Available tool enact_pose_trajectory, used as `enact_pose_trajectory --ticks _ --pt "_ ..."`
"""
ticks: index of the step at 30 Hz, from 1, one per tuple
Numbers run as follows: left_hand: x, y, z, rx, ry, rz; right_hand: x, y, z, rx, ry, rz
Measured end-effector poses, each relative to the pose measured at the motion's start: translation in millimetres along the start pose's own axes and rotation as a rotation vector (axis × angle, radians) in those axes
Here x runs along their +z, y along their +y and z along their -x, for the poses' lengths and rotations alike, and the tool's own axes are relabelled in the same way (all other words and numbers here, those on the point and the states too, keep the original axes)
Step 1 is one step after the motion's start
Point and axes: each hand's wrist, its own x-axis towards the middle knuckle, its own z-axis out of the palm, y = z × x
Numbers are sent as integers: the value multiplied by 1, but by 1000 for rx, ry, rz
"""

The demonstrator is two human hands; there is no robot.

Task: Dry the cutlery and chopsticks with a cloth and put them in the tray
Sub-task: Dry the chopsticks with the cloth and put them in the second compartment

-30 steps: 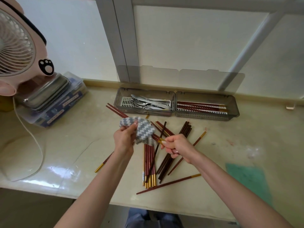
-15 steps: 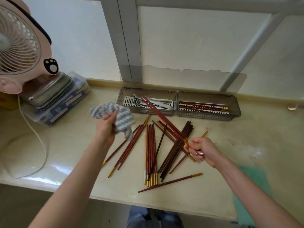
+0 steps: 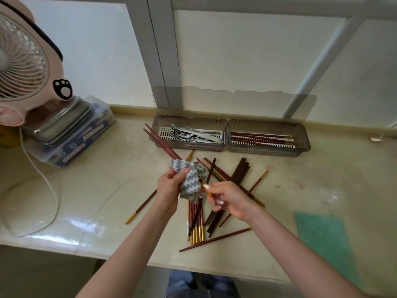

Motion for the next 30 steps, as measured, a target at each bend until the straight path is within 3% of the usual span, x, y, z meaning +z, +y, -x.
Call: enact_pose_trajectory --ticks 4,8,13,21,26,30 --pt "2 1 -2 -3 93 16 4 9 3 -133 31 196" --pt "6 -1 -2 -45 149 36 6 12 5 -201 109 235" --pt "-9 32 -22 -24 287 149 -19 8 14 -145 100 276" --pt "-43 61 -47 71 338 134 -66 25 34 -108 136 214" --pt "-28 41 -39 -11 133 108 -54 18 27 -218 172 70" --pt "3 13 -14 -95 -87 -17 -31 13 14 -220 147 101"
